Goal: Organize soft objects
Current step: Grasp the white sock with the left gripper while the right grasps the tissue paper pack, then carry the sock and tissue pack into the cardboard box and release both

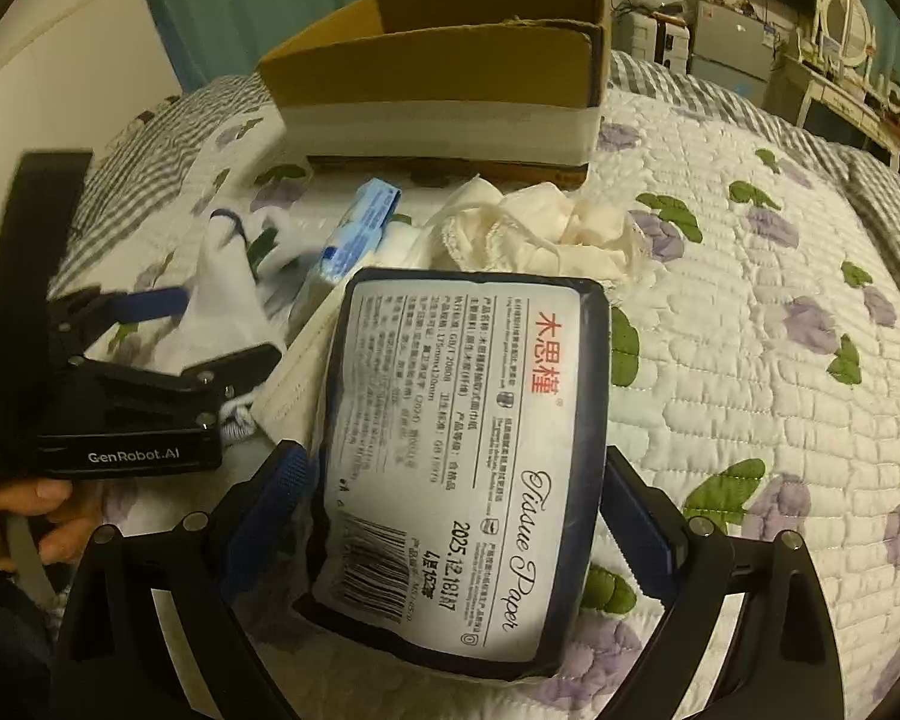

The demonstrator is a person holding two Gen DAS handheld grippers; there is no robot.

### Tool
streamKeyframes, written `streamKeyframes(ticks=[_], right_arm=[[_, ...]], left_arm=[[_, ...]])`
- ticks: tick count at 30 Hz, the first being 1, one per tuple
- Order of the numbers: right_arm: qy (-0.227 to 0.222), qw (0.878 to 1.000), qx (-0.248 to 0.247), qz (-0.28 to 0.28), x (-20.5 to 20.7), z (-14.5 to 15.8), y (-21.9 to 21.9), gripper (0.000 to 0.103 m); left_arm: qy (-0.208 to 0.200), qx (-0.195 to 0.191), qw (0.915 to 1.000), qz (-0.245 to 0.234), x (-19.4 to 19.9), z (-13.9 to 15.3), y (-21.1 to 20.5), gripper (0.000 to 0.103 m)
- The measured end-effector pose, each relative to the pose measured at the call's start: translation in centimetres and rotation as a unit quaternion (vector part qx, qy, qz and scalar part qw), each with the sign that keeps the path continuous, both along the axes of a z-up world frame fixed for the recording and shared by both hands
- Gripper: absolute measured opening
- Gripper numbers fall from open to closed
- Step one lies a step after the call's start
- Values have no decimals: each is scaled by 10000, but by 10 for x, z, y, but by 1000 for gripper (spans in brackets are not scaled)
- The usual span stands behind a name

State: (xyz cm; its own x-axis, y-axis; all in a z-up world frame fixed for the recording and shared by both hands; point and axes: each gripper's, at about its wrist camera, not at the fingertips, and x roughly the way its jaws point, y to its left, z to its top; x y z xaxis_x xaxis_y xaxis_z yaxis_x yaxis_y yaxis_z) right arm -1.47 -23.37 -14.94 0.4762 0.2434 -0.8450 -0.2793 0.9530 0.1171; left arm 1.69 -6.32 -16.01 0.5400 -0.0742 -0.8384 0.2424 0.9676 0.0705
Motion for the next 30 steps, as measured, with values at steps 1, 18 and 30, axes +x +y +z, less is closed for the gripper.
streamKeyframes(ticks=[1, 18, 30], right_arm=[[-41, 10000, -46, 10, -2, 1, 2, 93], [-461, 9986, 33, -256, -20, 41, 2, 75], [-1001, 9942, 95, -374, -34, 82, 11, 75]], left_arm=[[-33, 14, 10000, -91, -2, 2, -2, 69], [-316, -545, 9980, -98, -15, 42, 27, 22], [-851, -722, 9937, 142, -28, 84, 55, 20]])
